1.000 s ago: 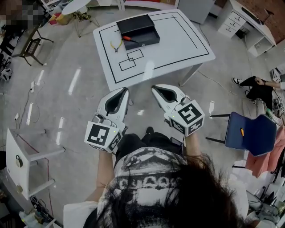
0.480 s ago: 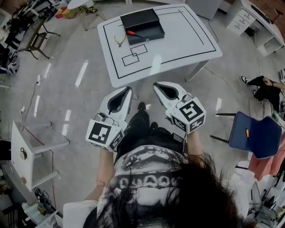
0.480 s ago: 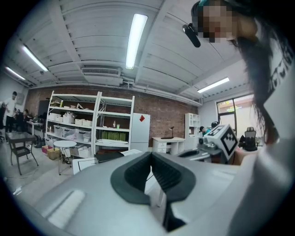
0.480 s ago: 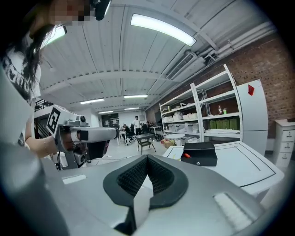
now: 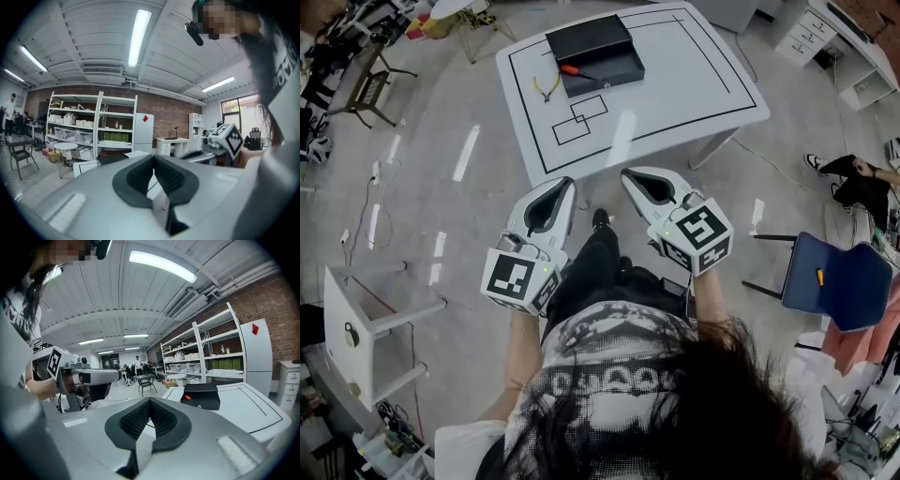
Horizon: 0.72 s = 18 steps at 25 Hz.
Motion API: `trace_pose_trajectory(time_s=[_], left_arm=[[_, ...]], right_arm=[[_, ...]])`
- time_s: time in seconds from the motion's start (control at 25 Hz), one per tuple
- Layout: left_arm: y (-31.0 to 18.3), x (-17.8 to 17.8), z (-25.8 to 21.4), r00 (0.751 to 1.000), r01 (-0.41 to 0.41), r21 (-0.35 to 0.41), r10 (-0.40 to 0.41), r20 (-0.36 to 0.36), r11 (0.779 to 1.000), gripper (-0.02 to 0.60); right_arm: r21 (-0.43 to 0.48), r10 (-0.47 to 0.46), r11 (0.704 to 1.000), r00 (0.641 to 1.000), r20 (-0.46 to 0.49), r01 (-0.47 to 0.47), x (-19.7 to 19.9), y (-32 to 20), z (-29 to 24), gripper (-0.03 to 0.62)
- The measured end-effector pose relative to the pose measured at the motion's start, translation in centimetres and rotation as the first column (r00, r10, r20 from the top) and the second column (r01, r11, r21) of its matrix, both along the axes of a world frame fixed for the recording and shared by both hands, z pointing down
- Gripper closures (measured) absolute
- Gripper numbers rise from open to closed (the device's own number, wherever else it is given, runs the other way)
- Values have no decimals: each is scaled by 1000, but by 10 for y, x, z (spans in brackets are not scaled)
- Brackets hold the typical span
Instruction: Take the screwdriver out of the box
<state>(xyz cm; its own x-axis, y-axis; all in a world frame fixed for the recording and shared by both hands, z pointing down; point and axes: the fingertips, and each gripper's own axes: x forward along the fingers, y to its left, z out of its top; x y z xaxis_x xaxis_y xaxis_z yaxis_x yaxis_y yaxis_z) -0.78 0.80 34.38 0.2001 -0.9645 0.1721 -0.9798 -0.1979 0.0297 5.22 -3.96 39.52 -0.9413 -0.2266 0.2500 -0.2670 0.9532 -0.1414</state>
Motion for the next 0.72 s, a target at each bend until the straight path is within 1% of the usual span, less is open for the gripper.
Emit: trace_pose_trajectory(time_s=[0.2, 0.56, 0.72], left_arm=[[-30, -28, 7, 1000, -1, -6, 1, -8, 1000, 581], [-94, -96, 12, 1000, 14, -3, -14, -22, 1000, 581], [-114, -128, 14, 999, 29, -4, -29, -39, 1000, 581]], right_arm=[[-6, -5, 1000, 1000, -23, 5, -27, -29, 5, 595], [-39, -31, 999, 997, -74, 28, -91, -87, 18, 595], [-35, -51, 998, 993, -108, 48, -122, -108, 24, 595]])
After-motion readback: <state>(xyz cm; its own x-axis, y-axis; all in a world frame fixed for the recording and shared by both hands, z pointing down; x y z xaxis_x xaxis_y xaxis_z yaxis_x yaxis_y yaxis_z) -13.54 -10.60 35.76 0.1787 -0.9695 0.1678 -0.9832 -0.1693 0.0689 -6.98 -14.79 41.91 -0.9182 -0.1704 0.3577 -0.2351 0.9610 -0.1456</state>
